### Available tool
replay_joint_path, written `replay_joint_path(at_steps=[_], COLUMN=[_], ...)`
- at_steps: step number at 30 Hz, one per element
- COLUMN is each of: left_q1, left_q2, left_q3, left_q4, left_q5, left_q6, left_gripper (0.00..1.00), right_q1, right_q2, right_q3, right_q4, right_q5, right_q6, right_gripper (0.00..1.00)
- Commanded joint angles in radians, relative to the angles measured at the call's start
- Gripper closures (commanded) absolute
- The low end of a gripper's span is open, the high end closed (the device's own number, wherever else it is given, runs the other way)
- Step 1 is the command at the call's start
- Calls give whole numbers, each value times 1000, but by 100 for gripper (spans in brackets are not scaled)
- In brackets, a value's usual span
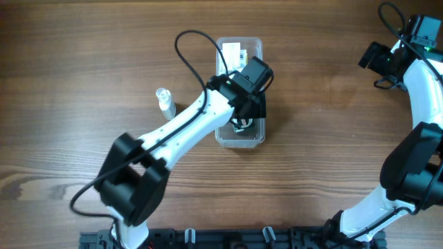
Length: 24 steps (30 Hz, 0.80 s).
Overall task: Pack container
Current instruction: 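Release the green box and move the left gripper to the white bottle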
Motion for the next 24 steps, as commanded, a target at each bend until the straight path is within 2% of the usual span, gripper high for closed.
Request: replay_joint_path(at_steps=[1,2,6,9,10,13,14,19,22,24], left_q1=[45,64,135,204,222,280,296,402,450,463], left_q2=[-164,-196,-288,-319,-318,-302,-300,-293,-263,-219], left_q3=[60,60,60,60,60,59,59,58,57,57], left_q4=[-72,-103,-202,-253,-262,-281,-283,-282,-282,-285], left_q5=[-113,-149,-344,-367,-356,-158,-130,-105,105,124], left_q6=[23,23,22,24,61,296,335,390,516,520], left_gripper=[6,1,0,0,0,0,0,0,0,0], right_q1=[-1,0,0,0,0,0,0,0,0,0], right_q2=[14,14,14,14,14,14,14,14,14,14], right_q3=[-5,-5,-5,-5,-5,-5,-5,-5,-5,-5], right_q4=[3,3,3,3,3,3,3,3,3,3], right_q5=[2,2,2,2,2,2,2,2,2,2], right_q6=[11,11,12,12,12,11,12,12,11,12], right_gripper=[0,0,0,0,0,0,0,0,0,0])
